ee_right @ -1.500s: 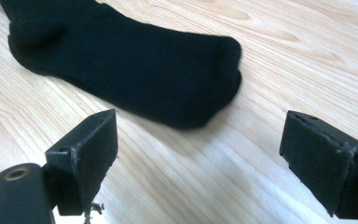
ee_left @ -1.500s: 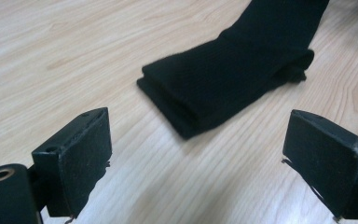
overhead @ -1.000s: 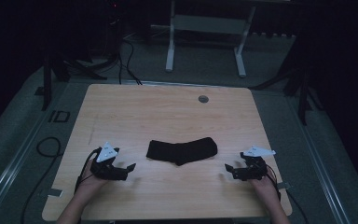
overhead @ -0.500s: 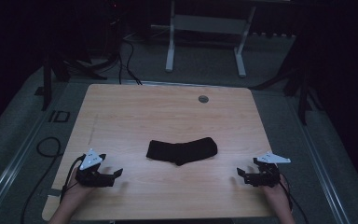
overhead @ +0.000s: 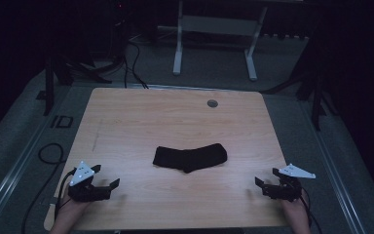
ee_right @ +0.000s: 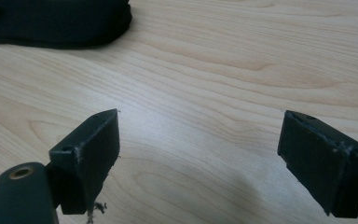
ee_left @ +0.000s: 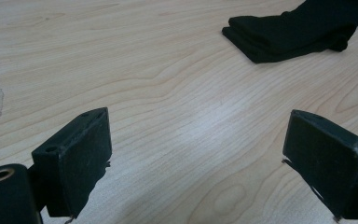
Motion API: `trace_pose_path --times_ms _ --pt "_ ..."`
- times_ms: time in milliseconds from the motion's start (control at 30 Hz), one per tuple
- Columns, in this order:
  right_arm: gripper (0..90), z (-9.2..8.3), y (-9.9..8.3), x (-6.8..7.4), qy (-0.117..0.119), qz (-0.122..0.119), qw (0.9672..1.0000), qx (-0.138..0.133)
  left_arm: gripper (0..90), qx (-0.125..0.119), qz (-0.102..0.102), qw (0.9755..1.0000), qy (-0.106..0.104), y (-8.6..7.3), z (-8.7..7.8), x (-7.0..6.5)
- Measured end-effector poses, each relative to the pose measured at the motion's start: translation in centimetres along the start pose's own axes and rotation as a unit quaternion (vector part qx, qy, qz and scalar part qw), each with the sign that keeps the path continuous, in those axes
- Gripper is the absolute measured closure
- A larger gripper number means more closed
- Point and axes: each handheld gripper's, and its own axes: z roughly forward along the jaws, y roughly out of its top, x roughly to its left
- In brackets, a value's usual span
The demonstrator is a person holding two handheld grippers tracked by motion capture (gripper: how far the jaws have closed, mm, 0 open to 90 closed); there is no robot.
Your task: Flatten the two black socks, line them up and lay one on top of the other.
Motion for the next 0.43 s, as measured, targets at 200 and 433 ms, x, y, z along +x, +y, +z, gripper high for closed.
trace_pose_path --times_ms 200,433 --pt "12.5 -0.33 -0.25 0.14 -0.012 0.009 0.9999 -0.005 8.4 -0.015 -0.007 0.9999 0.002 -0.12 -0.29 -0.01" --pt "12.5 -0.26 -0.31 0.04 -0.015 0.012 0.9998 -0.008 8.4 -0.024 -0.009 0.9997 0.002 -0.3 -0.54 0.11"
